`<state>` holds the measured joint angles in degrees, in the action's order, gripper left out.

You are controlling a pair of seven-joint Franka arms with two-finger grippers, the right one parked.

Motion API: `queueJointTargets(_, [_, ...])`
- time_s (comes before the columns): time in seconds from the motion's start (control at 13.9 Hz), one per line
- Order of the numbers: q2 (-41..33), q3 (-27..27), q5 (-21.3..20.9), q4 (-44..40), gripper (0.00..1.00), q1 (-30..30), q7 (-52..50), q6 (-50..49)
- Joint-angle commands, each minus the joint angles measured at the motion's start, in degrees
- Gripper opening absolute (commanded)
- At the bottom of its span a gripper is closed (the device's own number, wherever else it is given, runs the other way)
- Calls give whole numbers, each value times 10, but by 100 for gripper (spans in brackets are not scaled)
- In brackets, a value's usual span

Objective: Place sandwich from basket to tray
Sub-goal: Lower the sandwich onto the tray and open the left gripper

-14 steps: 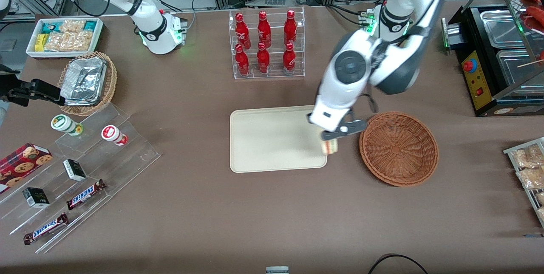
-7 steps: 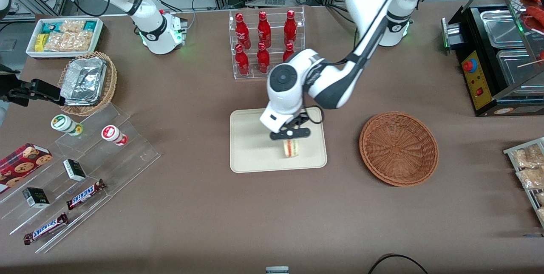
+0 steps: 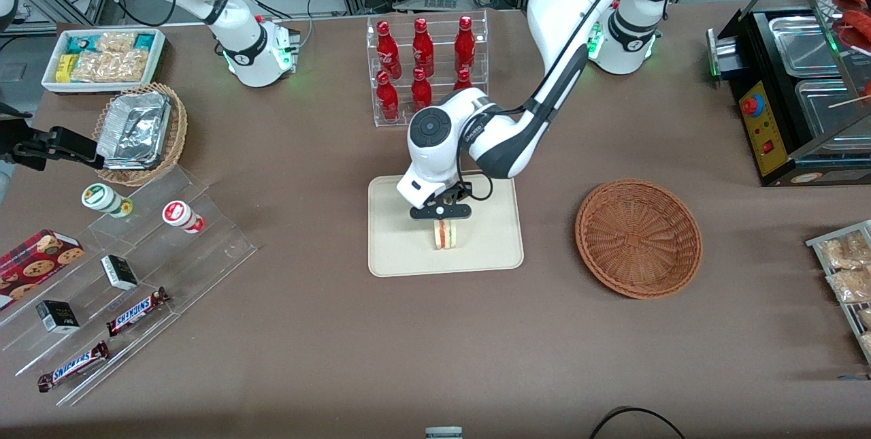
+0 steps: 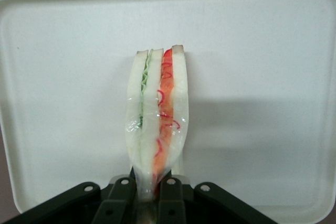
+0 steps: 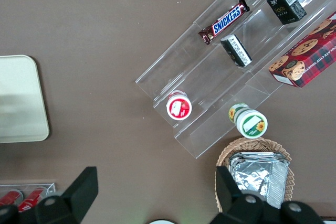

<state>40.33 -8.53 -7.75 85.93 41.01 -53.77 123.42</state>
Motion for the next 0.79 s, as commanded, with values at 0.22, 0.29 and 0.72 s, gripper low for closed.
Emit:
queueJointTargets(0.22, [15,11,-14,-13,0,22,-36,-1])
queueJointTargets(0.29, [17,11,-14,-13,1,22,-36,-1])
queueJointTargets(0.72, [-9,12,-12,-20,99,15,-35,-26])
